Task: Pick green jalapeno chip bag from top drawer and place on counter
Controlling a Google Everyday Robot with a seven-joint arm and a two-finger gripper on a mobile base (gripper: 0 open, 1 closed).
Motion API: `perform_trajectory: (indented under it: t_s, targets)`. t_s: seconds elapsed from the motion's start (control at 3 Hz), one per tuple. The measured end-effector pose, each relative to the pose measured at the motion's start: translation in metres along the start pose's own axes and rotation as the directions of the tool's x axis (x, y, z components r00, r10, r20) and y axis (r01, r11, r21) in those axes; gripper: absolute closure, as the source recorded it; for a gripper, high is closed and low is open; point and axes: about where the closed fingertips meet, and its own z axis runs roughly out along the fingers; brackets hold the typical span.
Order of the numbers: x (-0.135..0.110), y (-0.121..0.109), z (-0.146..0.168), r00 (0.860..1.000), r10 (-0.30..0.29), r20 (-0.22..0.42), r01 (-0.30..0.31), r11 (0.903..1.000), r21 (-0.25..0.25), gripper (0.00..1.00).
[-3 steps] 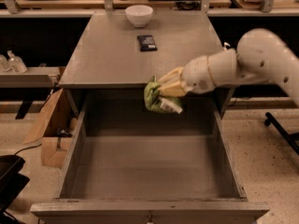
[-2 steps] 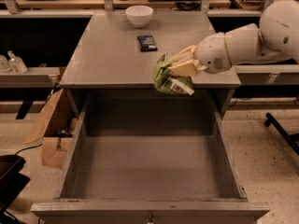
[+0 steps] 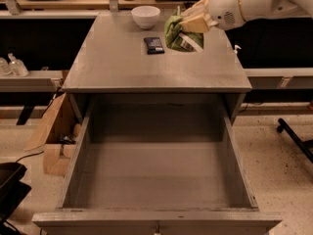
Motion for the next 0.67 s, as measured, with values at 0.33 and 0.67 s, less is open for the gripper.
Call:
perform_trajectory:
  t_s: [0.33,0.67]
  targets:
    - [-0.006,-0.035,0.031,0.993,-0.116,-0.010,0.116,0.9915,0.058,1.00]
    - [0.016,-0.057,0.073,0.978,-0.187,-0.096,0.196,0.9769,0.085,1.00]
